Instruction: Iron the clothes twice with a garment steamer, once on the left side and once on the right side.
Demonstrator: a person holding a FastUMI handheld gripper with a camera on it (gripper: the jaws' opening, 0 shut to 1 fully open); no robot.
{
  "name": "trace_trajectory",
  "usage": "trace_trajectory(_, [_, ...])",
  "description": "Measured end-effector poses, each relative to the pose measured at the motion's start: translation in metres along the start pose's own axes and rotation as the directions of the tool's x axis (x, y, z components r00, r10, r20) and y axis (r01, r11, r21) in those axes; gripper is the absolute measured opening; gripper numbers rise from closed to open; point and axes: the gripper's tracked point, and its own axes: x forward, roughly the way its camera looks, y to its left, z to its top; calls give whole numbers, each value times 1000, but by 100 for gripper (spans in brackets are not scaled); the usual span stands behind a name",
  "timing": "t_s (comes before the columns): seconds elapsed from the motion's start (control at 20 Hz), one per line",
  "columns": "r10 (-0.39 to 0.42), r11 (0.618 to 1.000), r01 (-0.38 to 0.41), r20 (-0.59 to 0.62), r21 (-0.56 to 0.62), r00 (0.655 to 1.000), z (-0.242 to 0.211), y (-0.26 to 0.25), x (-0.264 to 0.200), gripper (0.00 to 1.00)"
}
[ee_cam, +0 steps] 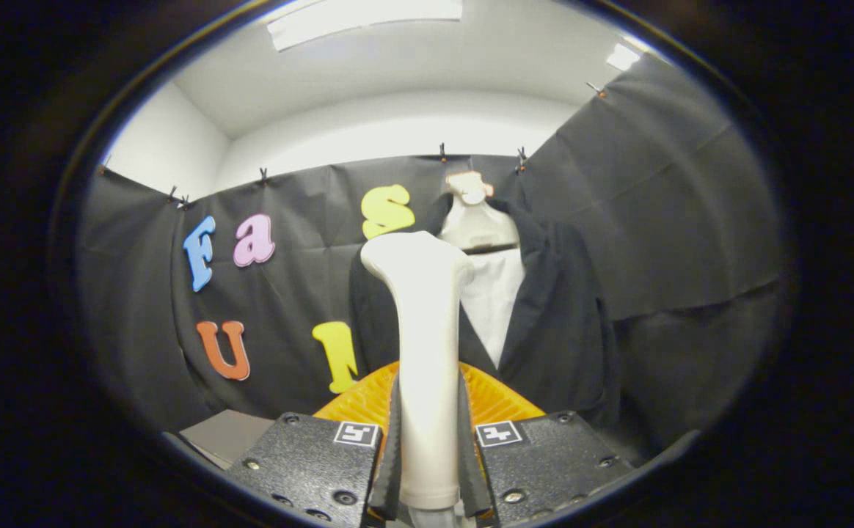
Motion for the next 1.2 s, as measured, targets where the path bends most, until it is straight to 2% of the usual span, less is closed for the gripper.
trace_trajectory(0.15, [40,999,-38,62,-32,997,36,0,36,35])
trace_trajectory(0.3, [71,996,-68,62,-52,996,41,4,67,35])
trace_trajectory(0.5, [84,995,-83,17,-62,996,9,2,77,35])
trace_trajectory(0.9, [68,988,-75,-56,-135,996,-51,-21,53,35])
trace_trajectory(1.2, [15,990,-35,-147,-135,989,-103,-47,36,35])
